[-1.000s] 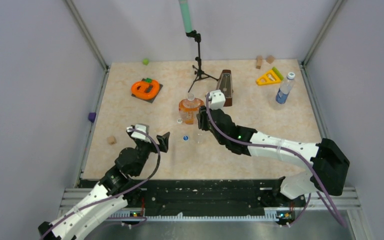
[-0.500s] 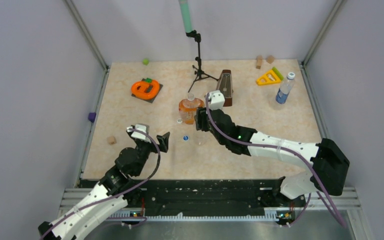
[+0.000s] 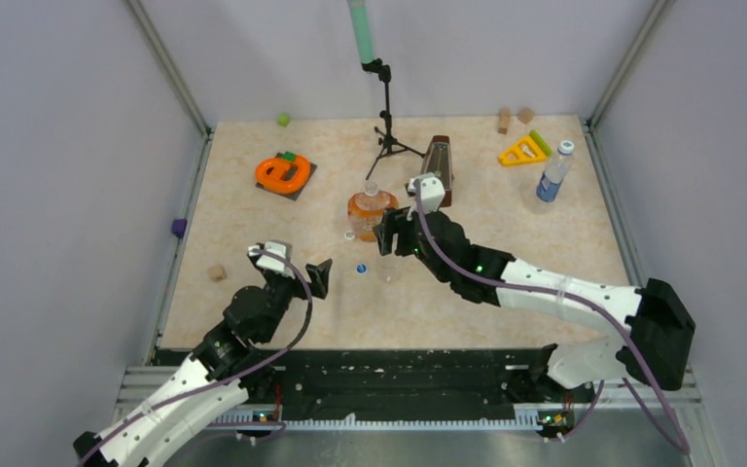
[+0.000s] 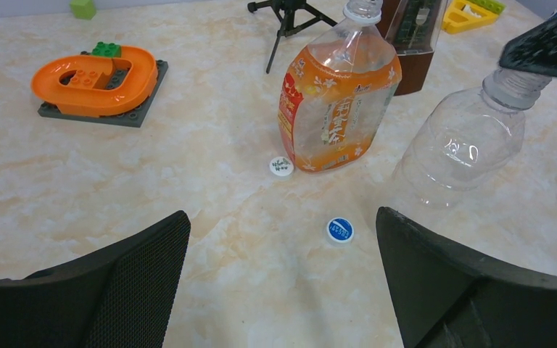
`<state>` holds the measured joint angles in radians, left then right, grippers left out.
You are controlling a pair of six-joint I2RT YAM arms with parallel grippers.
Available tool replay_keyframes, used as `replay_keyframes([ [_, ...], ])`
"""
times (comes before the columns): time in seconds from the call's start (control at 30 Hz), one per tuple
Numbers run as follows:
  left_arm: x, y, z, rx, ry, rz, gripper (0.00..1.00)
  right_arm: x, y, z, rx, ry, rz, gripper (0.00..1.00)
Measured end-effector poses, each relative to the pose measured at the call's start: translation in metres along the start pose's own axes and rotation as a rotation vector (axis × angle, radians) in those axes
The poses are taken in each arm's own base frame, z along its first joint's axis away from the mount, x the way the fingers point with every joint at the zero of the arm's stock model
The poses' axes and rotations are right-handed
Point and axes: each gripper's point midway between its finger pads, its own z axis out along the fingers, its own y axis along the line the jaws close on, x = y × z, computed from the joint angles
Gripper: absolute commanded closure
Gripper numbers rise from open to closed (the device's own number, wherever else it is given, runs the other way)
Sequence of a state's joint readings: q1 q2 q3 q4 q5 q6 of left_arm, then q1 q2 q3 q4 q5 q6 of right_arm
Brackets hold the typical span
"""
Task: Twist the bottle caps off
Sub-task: Place the plastic bottle at the center of the board, then pick up the plastic bottle at the center of the board.
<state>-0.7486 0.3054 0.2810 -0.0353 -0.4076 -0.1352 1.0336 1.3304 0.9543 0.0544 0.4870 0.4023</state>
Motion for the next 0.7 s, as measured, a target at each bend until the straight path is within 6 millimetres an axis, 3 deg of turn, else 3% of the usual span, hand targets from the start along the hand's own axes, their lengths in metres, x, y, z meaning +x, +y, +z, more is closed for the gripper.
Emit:
replay_keyframes([
  [0.1, 0.000, -0.001, -0.001, 0.006, 0.012, 0.003, 0.01, -0.011, 0.001, -0.016, -0.043, -0.034, 0.036, 0.29],
  [0.27, -0.008, -0.005, -0.003, 0.026, 0.007, -0.009, 0.01, -0.033, -0.016, -0.058, -0.067, -0.124, 0.099, 0.28],
  [0.37, -0.010, -0.006, -0.004, 0.029, 0.005, -0.016, 0.01, -0.053, -0.028, -0.072, -0.031, -0.188, 0.126, 0.28],
  [0.53, -0.015, -0.008, -0.005, 0.042, -0.001, -0.024, 0.01, -0.070, -0.076, -0.088, 0.151, -0.228, 0.131, 0.28],
  [0.7, -0.018, -0.010, -0.006, 0.054, -0.011, -0.029, 0.01, -0.098, -0.158, -0.086, 0.423, -0.224, 0.145, 0.25],
])
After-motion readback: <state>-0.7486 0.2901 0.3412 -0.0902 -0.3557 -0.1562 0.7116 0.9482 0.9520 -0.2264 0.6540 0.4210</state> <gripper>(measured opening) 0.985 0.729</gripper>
